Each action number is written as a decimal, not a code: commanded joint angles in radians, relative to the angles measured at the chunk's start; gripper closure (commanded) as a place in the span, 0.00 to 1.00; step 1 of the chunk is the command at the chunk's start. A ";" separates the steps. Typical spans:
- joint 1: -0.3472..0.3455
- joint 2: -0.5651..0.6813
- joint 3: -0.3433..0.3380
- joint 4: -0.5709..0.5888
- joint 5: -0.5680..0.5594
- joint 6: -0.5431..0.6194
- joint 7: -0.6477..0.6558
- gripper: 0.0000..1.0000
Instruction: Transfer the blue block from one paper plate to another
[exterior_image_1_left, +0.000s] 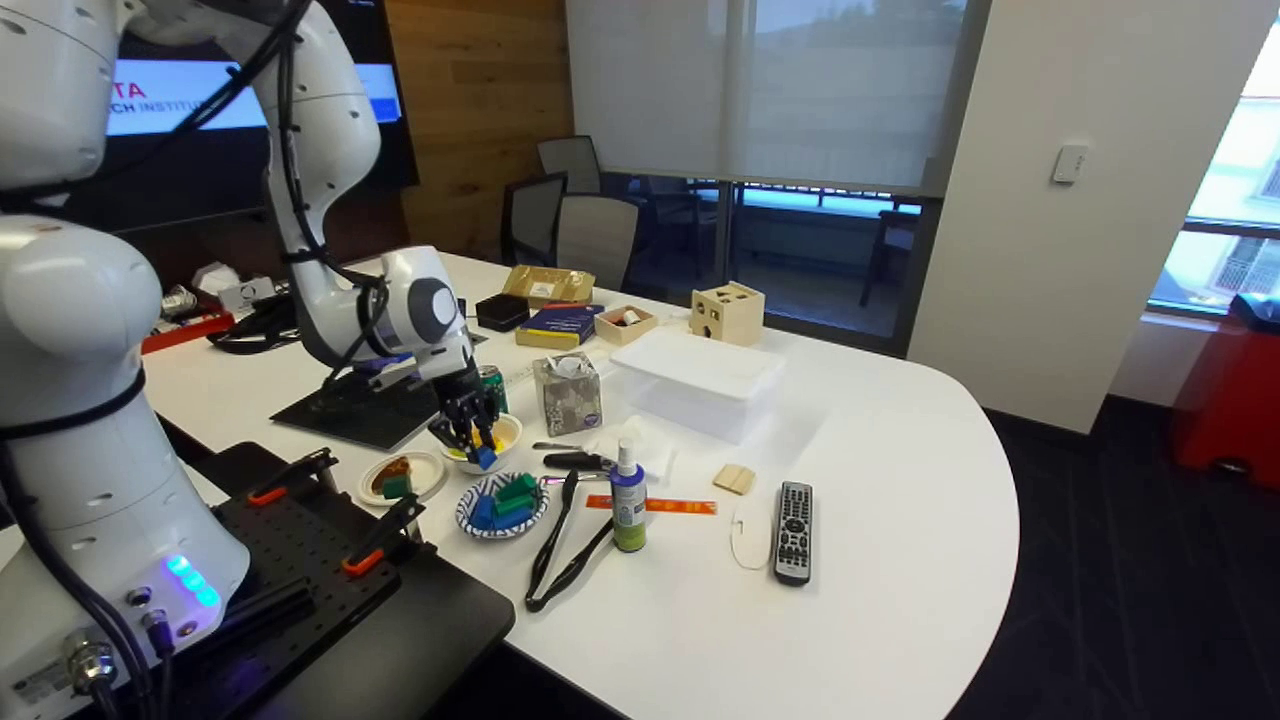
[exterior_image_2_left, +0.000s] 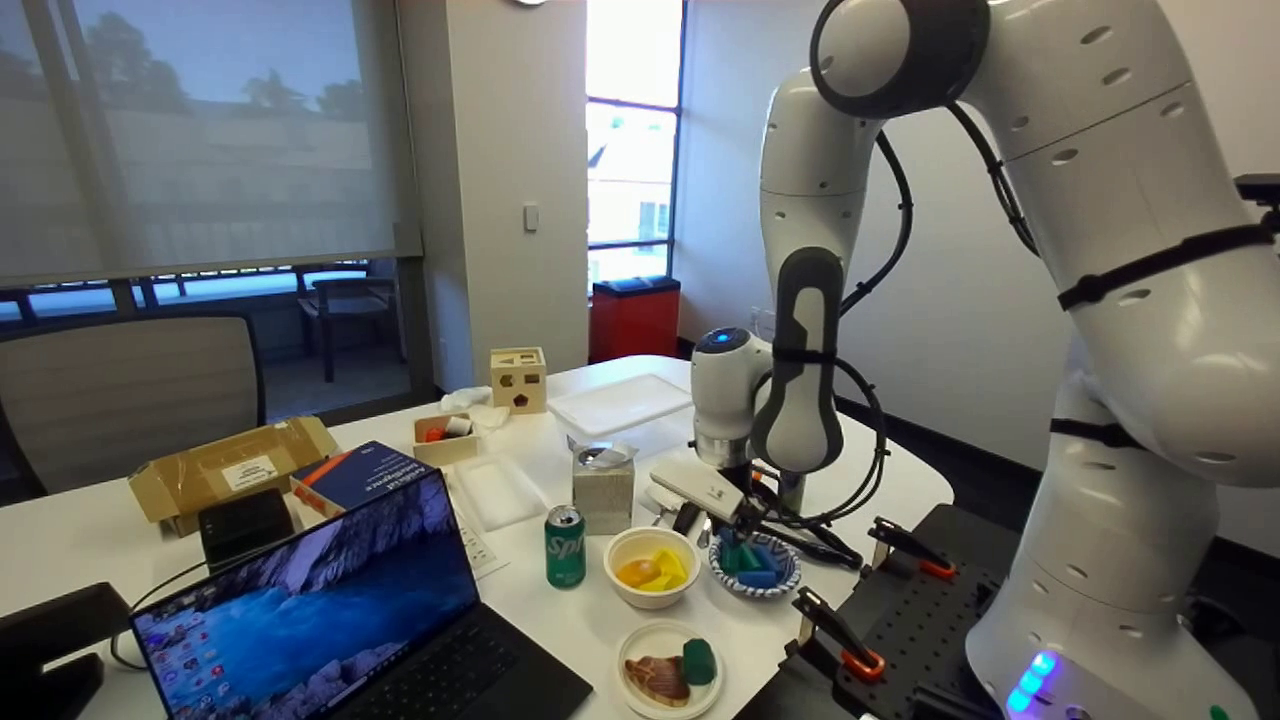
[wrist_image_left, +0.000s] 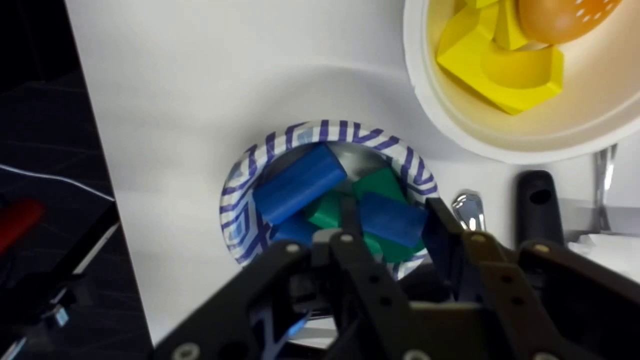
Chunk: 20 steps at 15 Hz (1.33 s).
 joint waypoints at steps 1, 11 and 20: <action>0.038 -0.190 0.022 -0.069 -0.037 -0.084 -0.049 0.89; -0.231 -0.022 0.482 0.046 0.154 -0.097 -0.284 0.89; -0.228 0.131 0.510 0.205 0.568 -0.194 -0.716 0.89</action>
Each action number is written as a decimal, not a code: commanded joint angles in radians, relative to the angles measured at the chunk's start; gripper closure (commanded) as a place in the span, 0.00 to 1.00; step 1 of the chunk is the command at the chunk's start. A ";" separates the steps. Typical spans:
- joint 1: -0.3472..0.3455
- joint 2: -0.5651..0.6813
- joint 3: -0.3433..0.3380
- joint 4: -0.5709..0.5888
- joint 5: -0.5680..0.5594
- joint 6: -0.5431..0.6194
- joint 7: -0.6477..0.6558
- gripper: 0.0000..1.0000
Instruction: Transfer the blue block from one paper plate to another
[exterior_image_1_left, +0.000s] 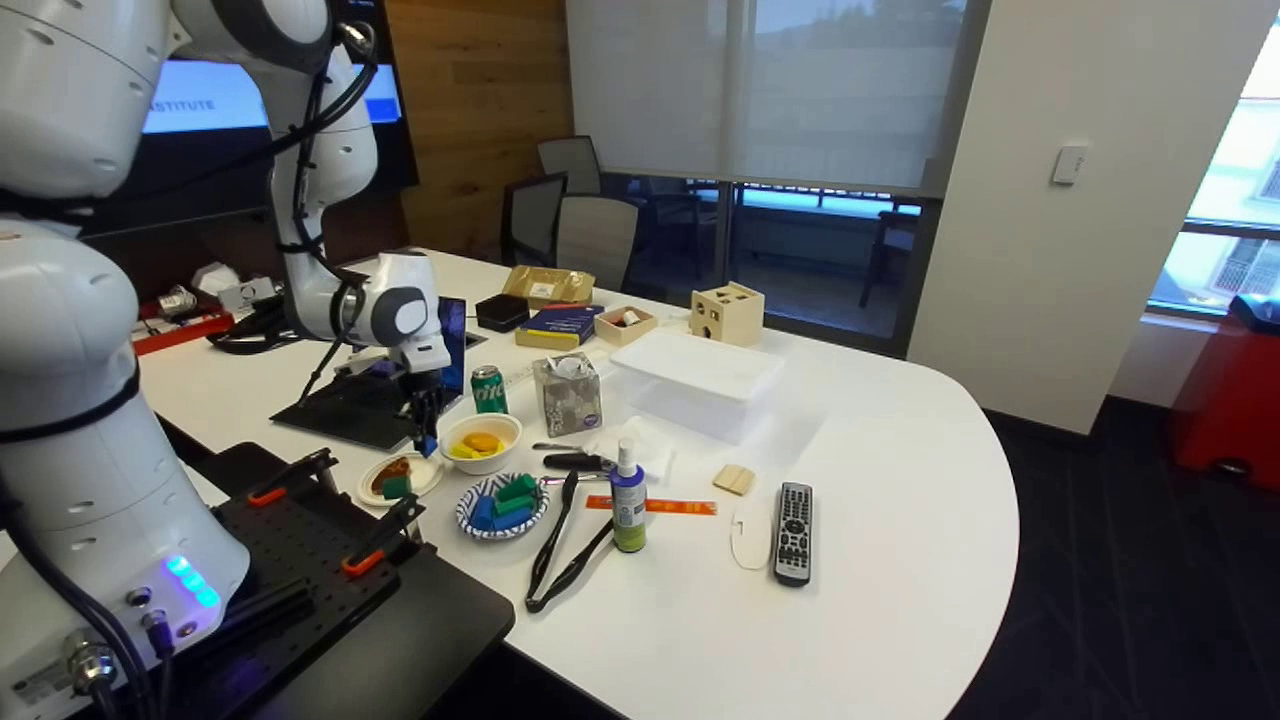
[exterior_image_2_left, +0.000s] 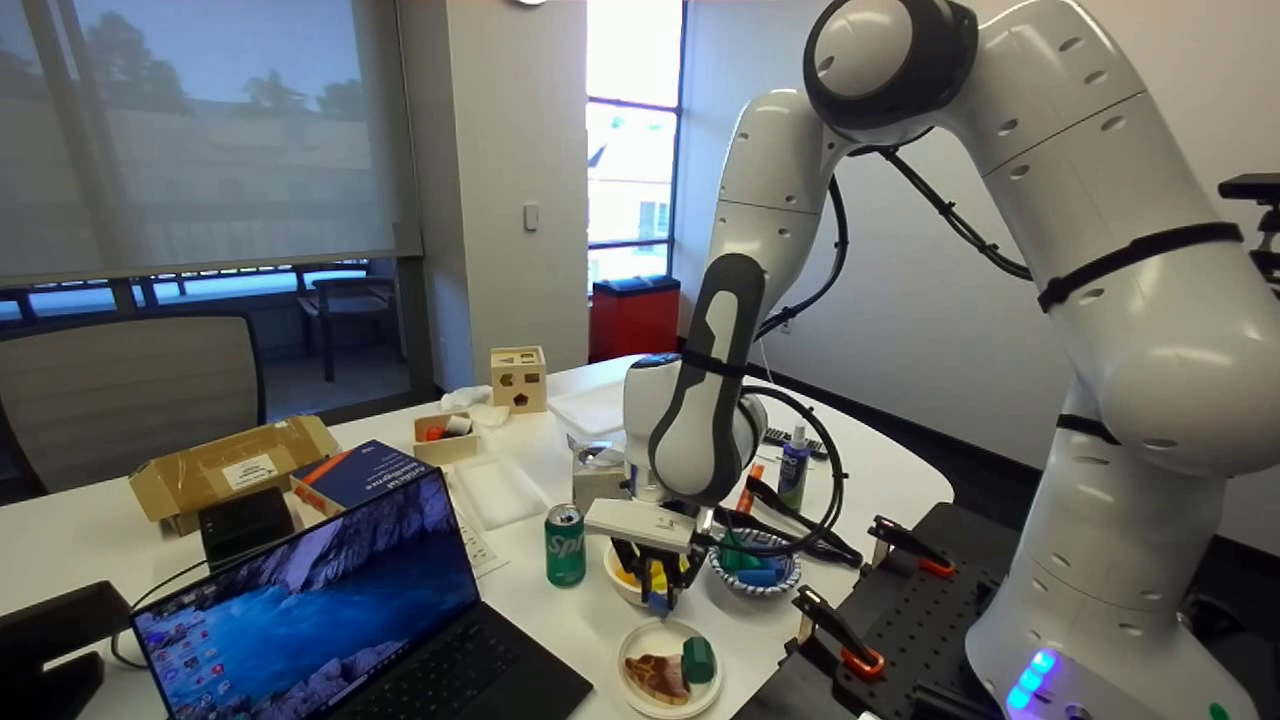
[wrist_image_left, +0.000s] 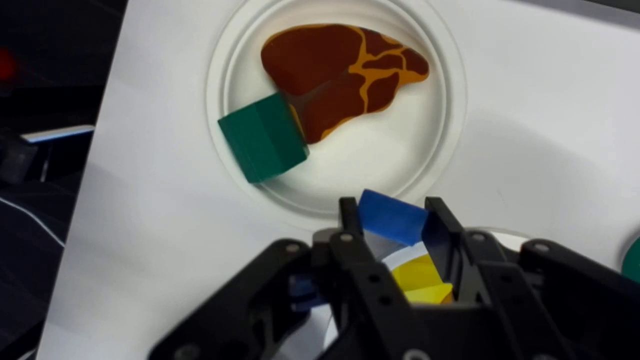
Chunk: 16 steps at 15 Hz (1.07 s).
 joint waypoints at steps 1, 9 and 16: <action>-0.002 0.029 0.027 0.059 0.134 -0.073 -0.145 0.89; 0.017 0.049 0.032 0.105 0.301 -0.180 -0.318 0.89; 0.024 0.048 0.007 0.111 0.361 -0.222 -0.353 0.09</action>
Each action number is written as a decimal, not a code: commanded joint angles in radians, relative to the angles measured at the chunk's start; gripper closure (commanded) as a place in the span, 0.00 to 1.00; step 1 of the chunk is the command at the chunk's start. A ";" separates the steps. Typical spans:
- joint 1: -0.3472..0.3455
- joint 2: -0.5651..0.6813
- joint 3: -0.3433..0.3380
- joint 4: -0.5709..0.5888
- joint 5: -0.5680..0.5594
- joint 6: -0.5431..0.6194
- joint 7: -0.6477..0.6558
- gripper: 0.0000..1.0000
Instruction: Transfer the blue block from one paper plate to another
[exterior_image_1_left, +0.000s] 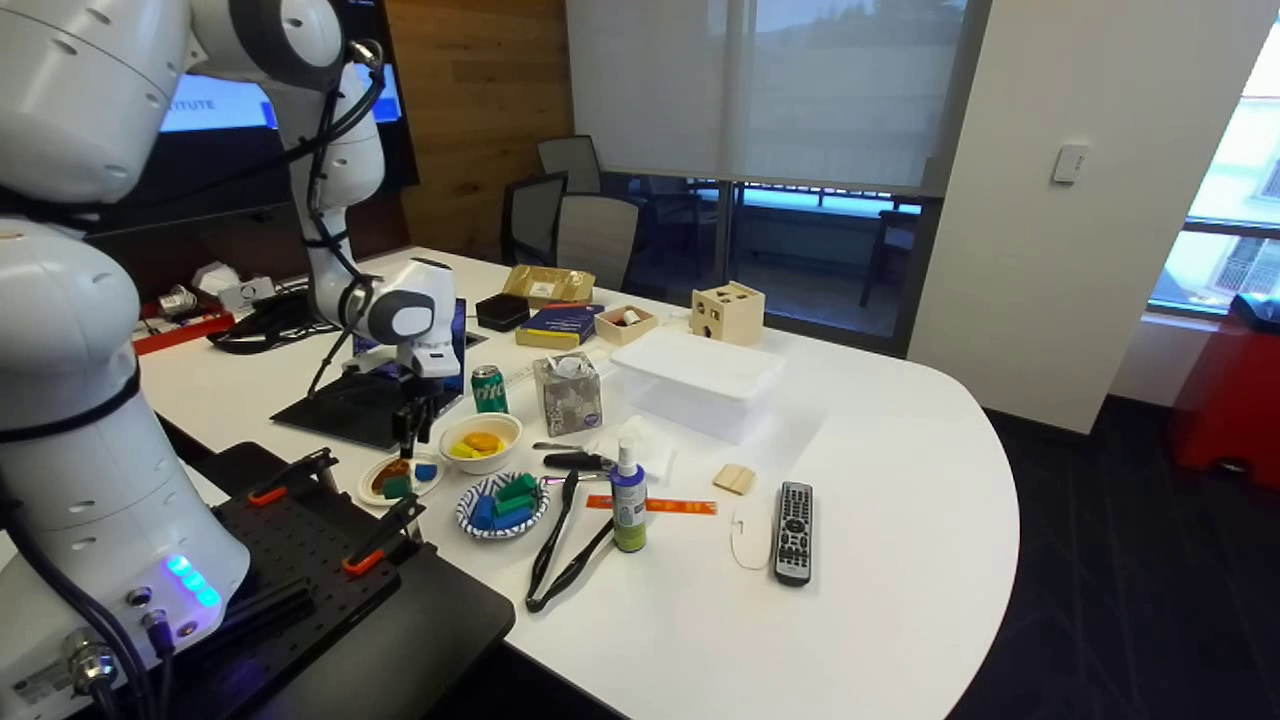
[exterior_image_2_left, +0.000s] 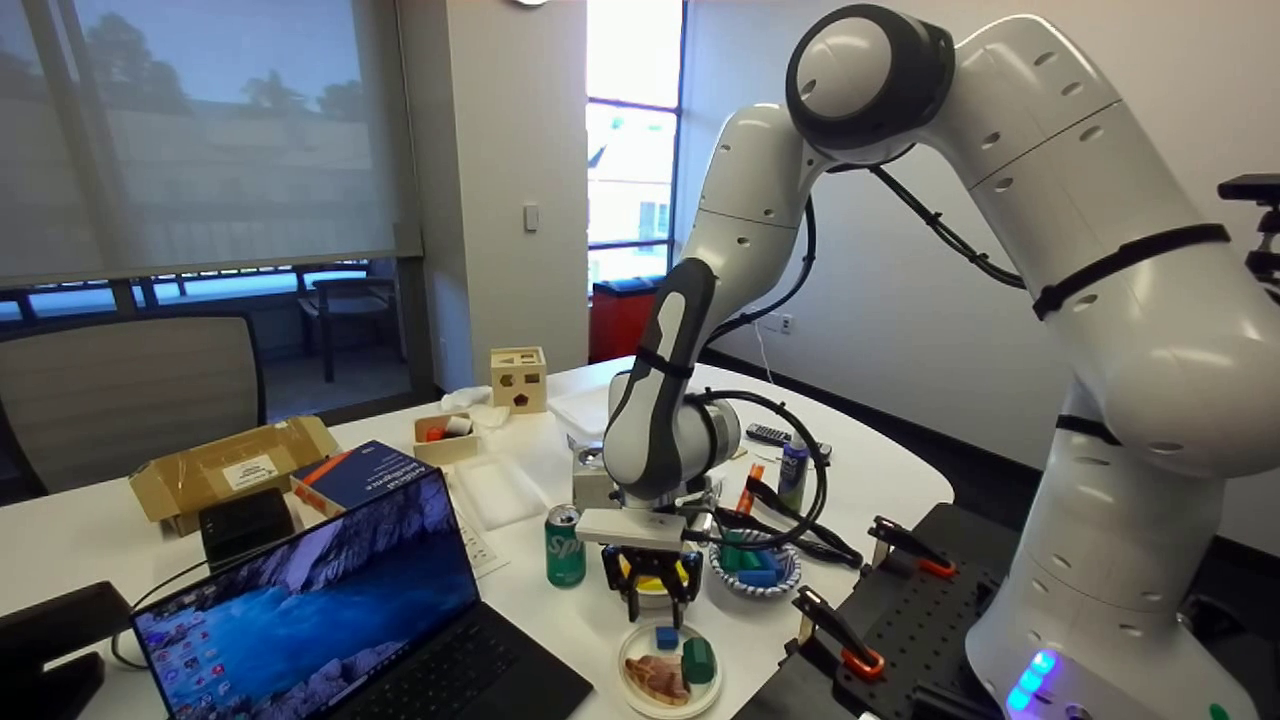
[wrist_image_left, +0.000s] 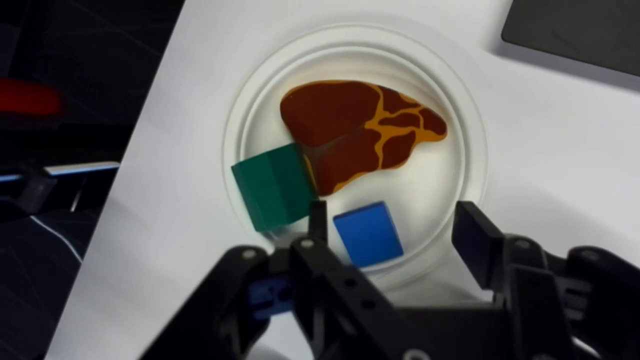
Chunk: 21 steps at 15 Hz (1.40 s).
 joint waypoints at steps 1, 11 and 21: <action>0.014 -0.024 -0.026 -0.006 0.043 -0.035 -0.030 0.02; 0.111 -0.273 -0.160 -0.094 -0.037 -0.038 0.001 0.00; 0.124 -0.519 -0.233 -0.195 -0.250 -0.042 0.041 0.00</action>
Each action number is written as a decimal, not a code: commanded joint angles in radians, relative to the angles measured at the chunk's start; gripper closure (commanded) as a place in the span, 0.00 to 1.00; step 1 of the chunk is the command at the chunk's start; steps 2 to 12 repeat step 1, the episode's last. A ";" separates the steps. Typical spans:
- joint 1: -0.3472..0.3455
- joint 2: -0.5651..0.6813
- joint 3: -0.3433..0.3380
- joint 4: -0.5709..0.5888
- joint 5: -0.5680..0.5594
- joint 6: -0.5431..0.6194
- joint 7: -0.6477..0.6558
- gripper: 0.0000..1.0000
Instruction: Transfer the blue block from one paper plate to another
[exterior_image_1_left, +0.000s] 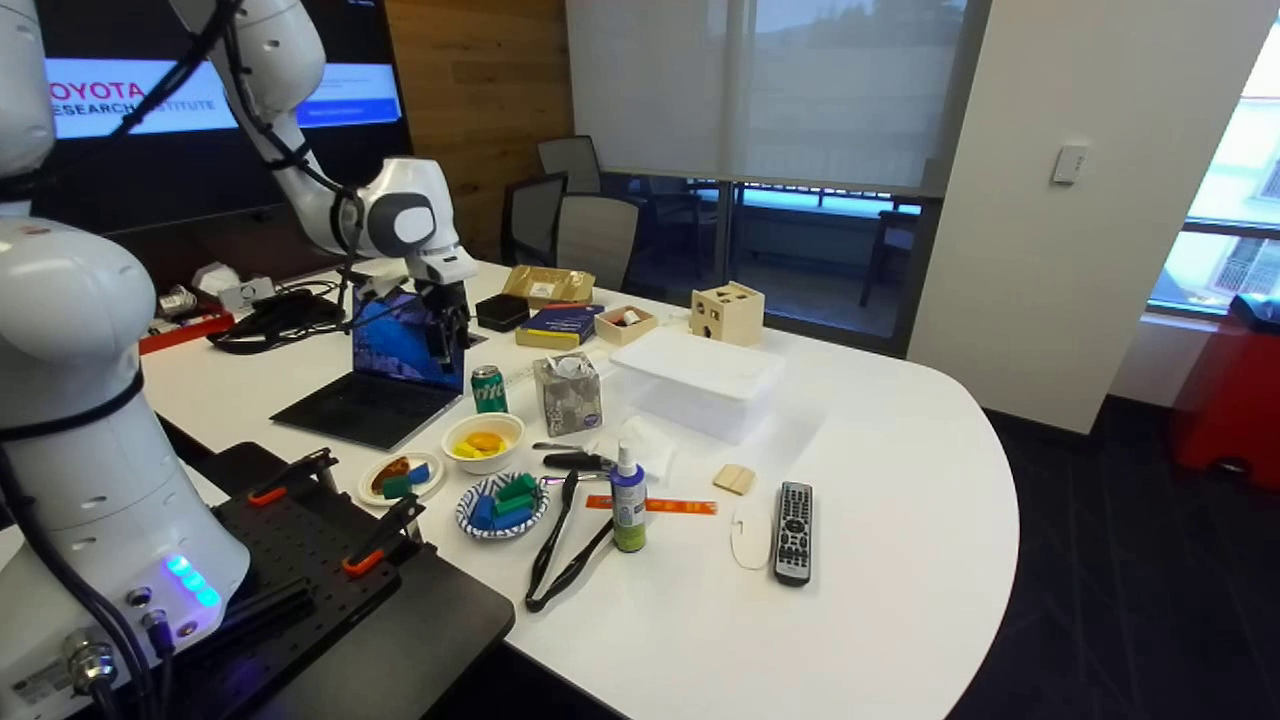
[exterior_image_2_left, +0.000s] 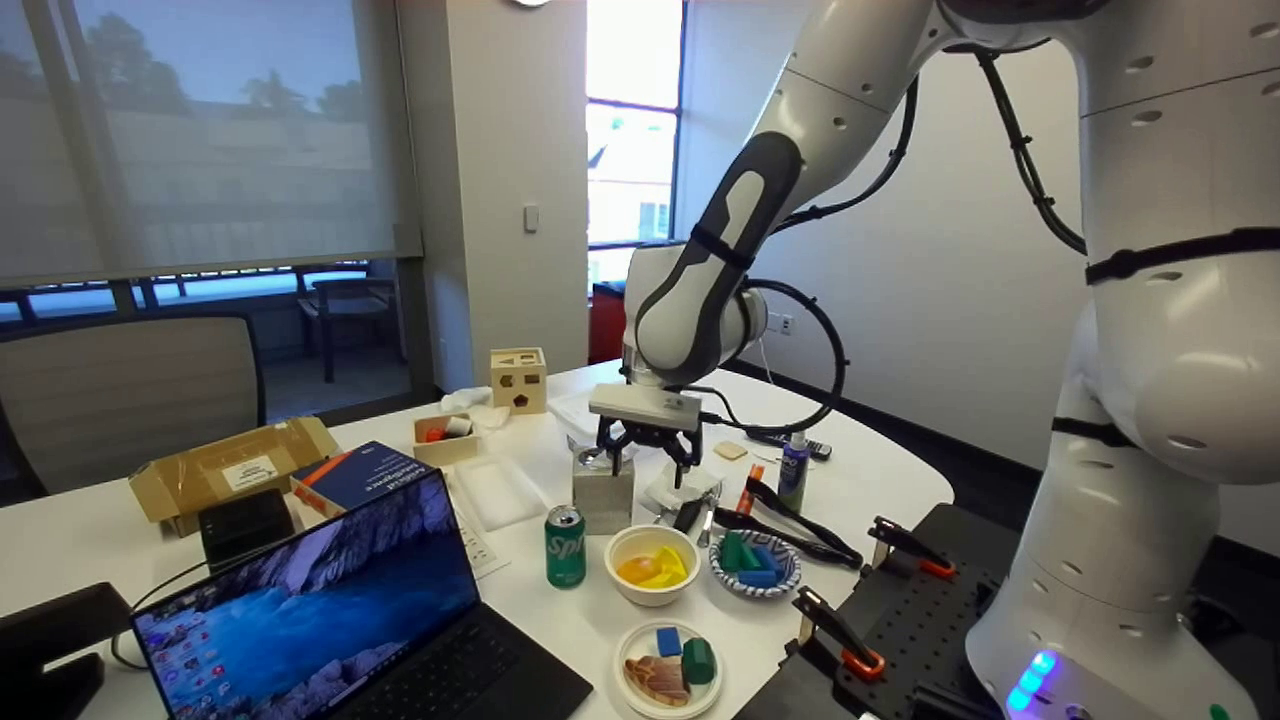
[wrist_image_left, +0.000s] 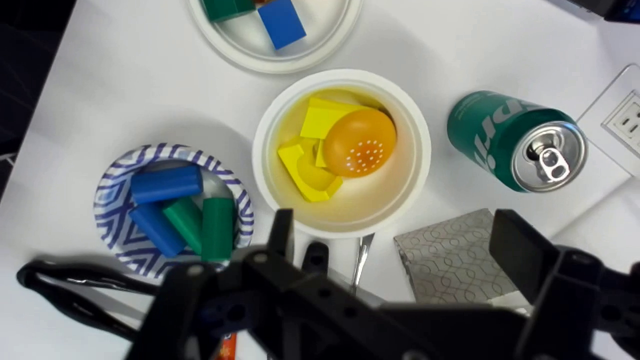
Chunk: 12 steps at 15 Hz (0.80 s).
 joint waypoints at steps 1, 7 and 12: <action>-0.017 -0.085 0.002 -0.050 -0.056 -0.028 0.026 0.00; -0.017 -0.085 0.002 -0.050 -0.056 -0.028 0.026 0.00; -0.017 -0.085 0.002 -0.050 -0.056 -0.028 0.026 0.00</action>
